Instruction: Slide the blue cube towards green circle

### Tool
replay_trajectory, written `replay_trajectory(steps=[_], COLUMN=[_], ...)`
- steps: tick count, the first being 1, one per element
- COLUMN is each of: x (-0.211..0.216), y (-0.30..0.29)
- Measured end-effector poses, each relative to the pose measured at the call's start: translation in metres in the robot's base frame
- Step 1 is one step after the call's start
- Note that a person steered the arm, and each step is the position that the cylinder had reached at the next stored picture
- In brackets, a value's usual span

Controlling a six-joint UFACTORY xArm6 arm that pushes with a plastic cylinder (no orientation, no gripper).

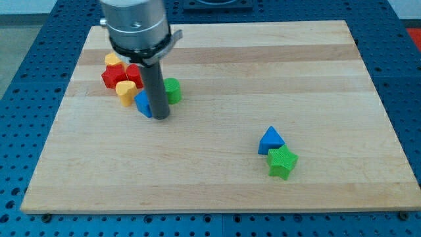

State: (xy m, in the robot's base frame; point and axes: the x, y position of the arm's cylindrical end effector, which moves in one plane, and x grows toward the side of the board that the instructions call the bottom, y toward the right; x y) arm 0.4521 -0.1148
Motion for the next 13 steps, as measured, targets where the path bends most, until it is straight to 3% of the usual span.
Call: replay_trajectory(steps=[1, 2, 3, 5, 6, 7, 8, 9, 12, 13], x=[-0.023, -0.024, -0.035, -0.053, -0.071, -0.046, 0.033, 0.081, 0.061, 0.053], y=[0.003, 0.061, 0.08, 0.037, 0.142, 0.255, 0.305, 0.272, 0.124, 0.196])
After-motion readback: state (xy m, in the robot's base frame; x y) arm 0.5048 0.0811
